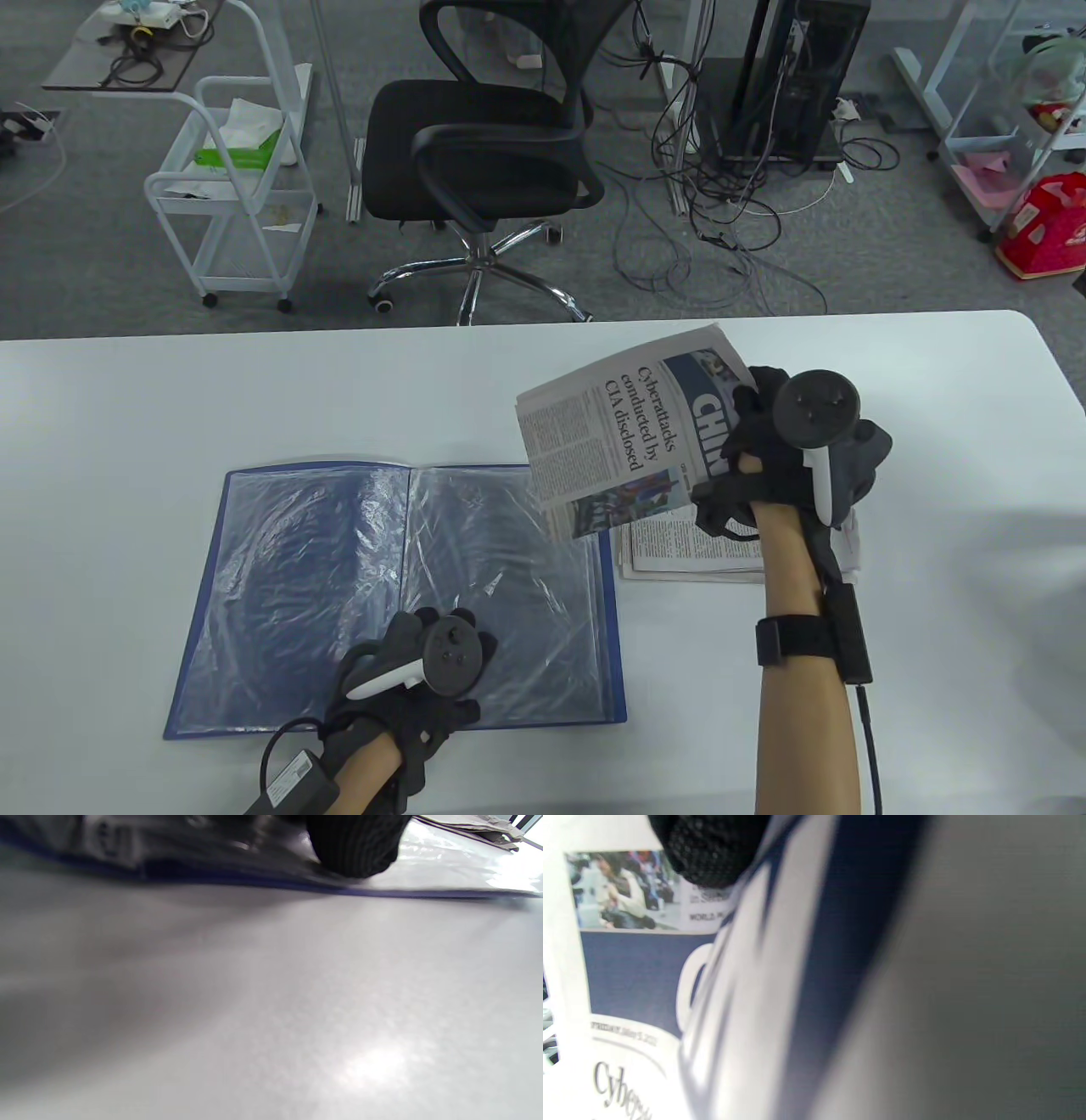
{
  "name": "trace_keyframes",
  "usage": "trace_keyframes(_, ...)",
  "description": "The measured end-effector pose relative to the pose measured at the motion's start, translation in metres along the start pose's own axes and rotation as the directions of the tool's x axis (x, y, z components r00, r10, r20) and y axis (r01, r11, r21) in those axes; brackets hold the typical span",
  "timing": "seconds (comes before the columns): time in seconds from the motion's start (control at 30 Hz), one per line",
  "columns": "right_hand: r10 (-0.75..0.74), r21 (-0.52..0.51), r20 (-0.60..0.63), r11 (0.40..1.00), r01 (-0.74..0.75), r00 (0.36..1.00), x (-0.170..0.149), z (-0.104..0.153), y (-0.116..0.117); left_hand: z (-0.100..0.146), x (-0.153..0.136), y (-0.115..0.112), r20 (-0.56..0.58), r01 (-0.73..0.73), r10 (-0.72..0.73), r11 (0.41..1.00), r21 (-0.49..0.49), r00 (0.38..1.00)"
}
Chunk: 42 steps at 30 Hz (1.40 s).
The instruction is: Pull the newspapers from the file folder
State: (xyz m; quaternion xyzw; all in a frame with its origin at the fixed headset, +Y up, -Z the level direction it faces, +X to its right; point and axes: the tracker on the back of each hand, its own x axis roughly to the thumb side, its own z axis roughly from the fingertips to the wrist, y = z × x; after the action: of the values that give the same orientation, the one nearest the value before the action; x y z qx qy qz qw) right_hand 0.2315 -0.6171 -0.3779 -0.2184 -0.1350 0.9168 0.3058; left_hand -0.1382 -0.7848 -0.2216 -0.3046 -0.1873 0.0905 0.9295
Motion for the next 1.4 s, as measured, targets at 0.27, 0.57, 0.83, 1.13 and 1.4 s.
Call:
trace_keyframes(0.27,0.059,0.026,-0.188,0.998,-0.055,0.981,-0.081,-0.017,0.023,0.0,-0.001,0.0,0.002,-0.006,0.006,1.0,0.005,1.0)
trace_keyframes(0.57,0.161,0.026,-0.253,0.987,-0.16,0.954,-0.131,-0.028,0.043,0.0,-0.001,0.0,0.002,-0.009,0.009,1.0,0.006,1.0)
trace_keyframes(0.83,0.265,0.006,-0.23,0.963,-0.271,0.936,-0.145,-0.027,0.054,0.001,-0.002,0.0,0.0,-0.021,0.021,1.0,0.007,1.0)
trace_keyframes(1.13,0.431,-0.097,-0.107,0.892,-0.441,0.896,-0.123,-0.014,0.037,0.001,-0.002,0.0,0.0,-0.021,0.021,1.0,0.007,1.0)
trace_keyframes(1.4,0.334,-0.164,0.046,0.932,-0.322,0.941,-0.067,0.013,0.007,0.001,-0.002,0.0,0.0,-0.021,0.021,1.0,0.007,1.0)
